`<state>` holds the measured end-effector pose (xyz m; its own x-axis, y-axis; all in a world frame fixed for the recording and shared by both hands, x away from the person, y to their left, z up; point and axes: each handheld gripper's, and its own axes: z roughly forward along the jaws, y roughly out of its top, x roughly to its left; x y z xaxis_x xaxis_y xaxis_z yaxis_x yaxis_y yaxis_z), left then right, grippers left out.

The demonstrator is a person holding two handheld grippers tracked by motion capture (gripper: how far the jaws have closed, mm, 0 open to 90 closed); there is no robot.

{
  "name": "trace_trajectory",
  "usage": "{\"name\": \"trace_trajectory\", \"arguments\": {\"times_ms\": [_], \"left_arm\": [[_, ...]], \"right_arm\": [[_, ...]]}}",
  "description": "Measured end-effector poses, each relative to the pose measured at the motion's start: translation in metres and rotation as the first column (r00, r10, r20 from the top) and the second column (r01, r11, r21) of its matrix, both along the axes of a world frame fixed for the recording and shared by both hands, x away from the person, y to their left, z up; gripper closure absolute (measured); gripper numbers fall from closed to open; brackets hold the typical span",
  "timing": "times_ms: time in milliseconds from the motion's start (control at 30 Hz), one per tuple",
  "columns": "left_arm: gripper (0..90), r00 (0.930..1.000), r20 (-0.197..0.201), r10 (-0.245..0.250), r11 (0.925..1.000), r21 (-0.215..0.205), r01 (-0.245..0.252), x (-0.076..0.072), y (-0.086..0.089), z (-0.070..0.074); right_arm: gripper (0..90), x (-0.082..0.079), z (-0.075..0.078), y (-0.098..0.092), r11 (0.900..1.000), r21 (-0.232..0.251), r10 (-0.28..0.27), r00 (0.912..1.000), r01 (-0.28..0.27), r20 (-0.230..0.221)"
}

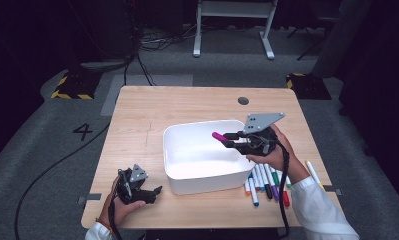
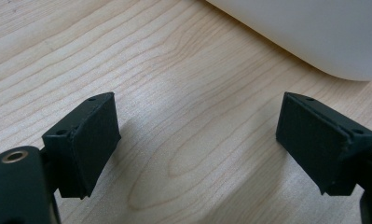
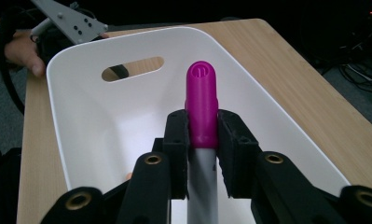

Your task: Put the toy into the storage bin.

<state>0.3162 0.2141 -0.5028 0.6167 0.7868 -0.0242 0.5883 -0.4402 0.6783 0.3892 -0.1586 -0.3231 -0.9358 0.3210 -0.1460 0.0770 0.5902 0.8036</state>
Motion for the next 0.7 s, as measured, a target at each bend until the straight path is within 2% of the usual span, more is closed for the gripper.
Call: {"name": "trace_trajectory", "arguments": {"times_ms": [167, 233, 267, 300, 333, 433, 533, 600, 633, 700], "left_arm": [[13.5, 1.0, 0.0, 0.0, 1.0, 0.001, 0.0, 0.0, 0.0, 0.0], [13.5, 1.0, 0.0, 0.0, 1.0, 0.0, 0.0, 0.0, 0.0, 0.0], [13.5, 1.0, 0.0, 0.0, 1.0, 0.0, 0.0, 0.0, 0.0, 0.0], [13.5, 1.0, 0.0, 0.0, 1.0, 0.0, 0.0, 0.0, 0.0, 0.0], [13.5, 1.0, 0.0, 0.0, 1.0, 0.001, 0.0, 0.0, 0.0, 0.0], [13.5, 1.0, 0.0, -0.005, 1.0, 0.0, 0.005, 0.0, 0.0, 0.0], [13.5, 1.0, -0.002, -0.008, 1.0, -0.002, 0.008, 0.0, 0.0, 0.0], [13.5, 1.0, -0.002, -0.008, 1.0, -0.004, 0.008, 0.0, 0.0, 0.0], [13.5, 1.0, -0.002, -0.008, 1.0, -0.002, 0.008, 0.0, 0.0, 0.0], [13.5, 1.0, -0.001, -0.008, 1.0, 0.0, 0.008, 0.0, 0.0, 0.0]], "right_arm": [[74.5, 0.0, -0.009, 0.021, 0.995, -0.078, 0.059, 0.9982, -0.06, -0.013], [74.4, -0.001, -0.016, 0.032, 0.989, -0.12, 0.089, 0.9955, -0.092, -0.032], [74.4, -0.001, -0.016, 0.032, 0.989, -0.12, 0.089, 0.9955, -0.092, -0.032], [74.5, -0.002, -0.021, 0.038, 0.981, -0.149, 0.117, 0.9923, -0.122, -0.041], [74.5, -0.002, -0.021, 0.038, 0.981, -0.149, 0.117, 0.9923, -0.122, -0.041], [74.5, -0.006, -0.029, 0.045, 0.971, -0.192, 0.132, 0.9887, -0.144, -0.071], [74.4, -0.011, -0.036, 0.052, 0.953, -0.242, 0.164, 0.9819, -0.183, -0.094], [74.4, -0.013, -0.038, 0.054, 0.945, -0.265, 0.17, 0.9809, -0.19, -0.094], [74.4, -0.014, -0.038, 0.056, 0.937, -0.276, 0.191, 0.975, -0.215, -0.113], [74.3, -0.015, -0.038, 0.057, 0.933, -0.283, 0.194, 0.9735, -0.221, -0.12]]}}
